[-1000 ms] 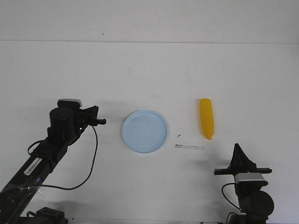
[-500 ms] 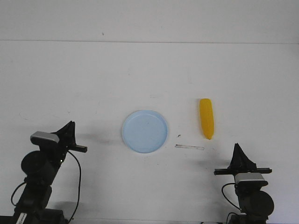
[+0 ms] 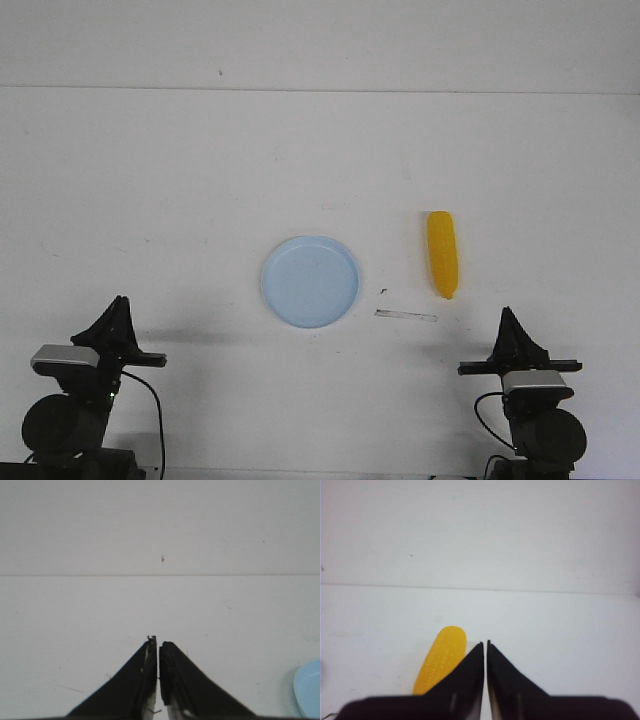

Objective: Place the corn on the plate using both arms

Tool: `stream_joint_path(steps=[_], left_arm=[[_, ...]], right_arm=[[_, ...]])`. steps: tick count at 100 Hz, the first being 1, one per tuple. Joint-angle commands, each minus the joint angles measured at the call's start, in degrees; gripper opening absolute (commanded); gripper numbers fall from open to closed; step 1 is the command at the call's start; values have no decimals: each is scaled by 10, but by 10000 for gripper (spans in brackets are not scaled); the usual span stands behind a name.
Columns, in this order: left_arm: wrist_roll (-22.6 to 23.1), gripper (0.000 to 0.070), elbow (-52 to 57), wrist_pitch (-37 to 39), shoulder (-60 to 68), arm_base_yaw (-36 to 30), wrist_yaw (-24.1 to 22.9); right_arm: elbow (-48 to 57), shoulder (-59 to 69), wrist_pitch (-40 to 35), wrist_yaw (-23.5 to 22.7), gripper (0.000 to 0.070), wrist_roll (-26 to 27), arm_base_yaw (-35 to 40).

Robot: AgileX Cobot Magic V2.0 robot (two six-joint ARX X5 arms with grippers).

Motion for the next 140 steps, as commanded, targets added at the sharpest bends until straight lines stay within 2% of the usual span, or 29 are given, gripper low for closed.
stream_joint_path(steps=[1,99,118,128,140], left_arm=[[5,1,5,7,-10,0,-3],[5,1,5,7,-28,0,-3],[5,1,5,7,-28,0,-3],[5,1,5,7,-28,0,-3],[5,1,5,7,-28,0,-3]], right_arm=[[-1,-1,6,0,12,3,0],[-1,-1,7,0,12,3,0],[9,0,49,20,8,3,0],[44,13,26,30,7,1,0],[107,59,-38,41,7,1,0]])
